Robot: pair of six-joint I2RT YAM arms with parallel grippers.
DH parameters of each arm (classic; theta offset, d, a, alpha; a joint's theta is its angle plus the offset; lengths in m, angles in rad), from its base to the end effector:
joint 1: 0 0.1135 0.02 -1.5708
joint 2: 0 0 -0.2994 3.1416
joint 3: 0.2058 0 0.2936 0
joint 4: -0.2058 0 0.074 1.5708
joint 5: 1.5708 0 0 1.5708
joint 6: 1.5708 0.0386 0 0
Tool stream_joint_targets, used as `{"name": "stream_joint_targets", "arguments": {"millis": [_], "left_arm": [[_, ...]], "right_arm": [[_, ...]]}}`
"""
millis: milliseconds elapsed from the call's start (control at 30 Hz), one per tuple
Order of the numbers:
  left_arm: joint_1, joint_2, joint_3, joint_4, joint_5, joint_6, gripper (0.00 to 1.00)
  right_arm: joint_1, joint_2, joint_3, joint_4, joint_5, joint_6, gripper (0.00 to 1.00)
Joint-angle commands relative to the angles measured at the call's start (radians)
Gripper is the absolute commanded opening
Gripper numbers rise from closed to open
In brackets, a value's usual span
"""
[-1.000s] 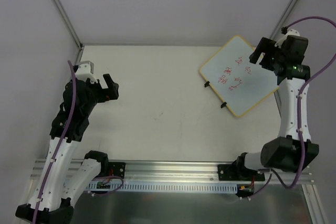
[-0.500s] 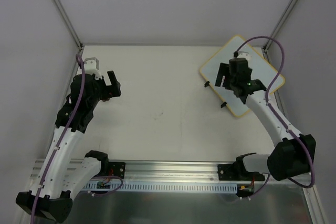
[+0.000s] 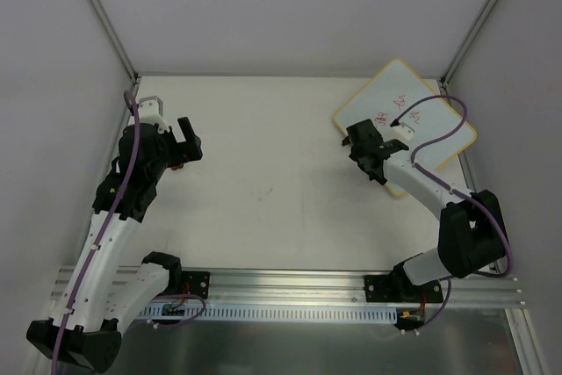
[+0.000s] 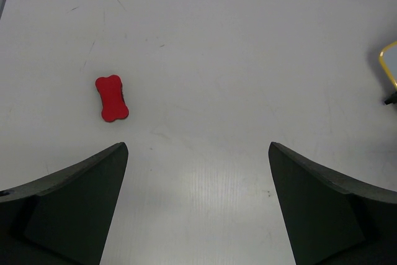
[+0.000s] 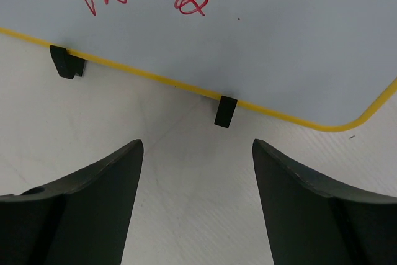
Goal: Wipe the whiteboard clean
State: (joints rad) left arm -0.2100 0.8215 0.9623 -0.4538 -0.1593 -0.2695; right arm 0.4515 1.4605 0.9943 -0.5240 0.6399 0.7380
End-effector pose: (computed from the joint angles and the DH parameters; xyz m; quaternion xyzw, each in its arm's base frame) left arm 0.1958 -0.0355 0.3979 -0.0708 0.8044 -0.0767 0.5849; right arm 0.3055 0.1225 0.2477 0.2190 0.8874 -0.0974 0.3939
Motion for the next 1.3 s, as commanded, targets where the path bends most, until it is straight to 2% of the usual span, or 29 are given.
{"name": "stream_joint_targets", "arguments": {"millis": [0,500,867,967,1067,1167,1200,1267], "left_arm": [[-0.006,-0.024,0.006,0.021,-0.002,-0.02,0.99],[-0.006,-0.041,-0.011,0.02,0.015,-0.013,0.99],[-0.006,-0.042,-0.023,0.017,0.021,-0.017,0.99],[-0.006,-0.041,-0.023,0.018,0.018,-0.017,0.99],[-0.006,-0.039,-0.02,0.018,0.018,-0.017,0.99],[-0.006,-0.035,-0.022,0.018,0.014,-0.014,0.99],[-0.006,-0.035,-0.022,0.017,0.011,-0.014,0.99],[-0.005,-0.032,-0.025,0.018,0.006,-0.014,0.99]], "right_arm": [[0.006,0.02,0.004,-0.034,0.069,0.217,0.74],[-0.033,0.135,-0.022,-0.031,0.041,0.33,0.62],[-0.065,0.215,0.017,-0.015,0.053,0.304,0.54],[-0.065,0.227,0.02,-0.002,0.058,0.298,0.49],[-0.065,0.235,0.021,0.002,0.066,0.278,0.38],[-0.065,0.241,0.014,0.016,0.06,0.255,0.23],[-0.062,0.241,0.004,0.034,0.052,0.227,0.15],[-0.053,0.239,-0.002,0.045,0.049,0.203,0.06]]}}
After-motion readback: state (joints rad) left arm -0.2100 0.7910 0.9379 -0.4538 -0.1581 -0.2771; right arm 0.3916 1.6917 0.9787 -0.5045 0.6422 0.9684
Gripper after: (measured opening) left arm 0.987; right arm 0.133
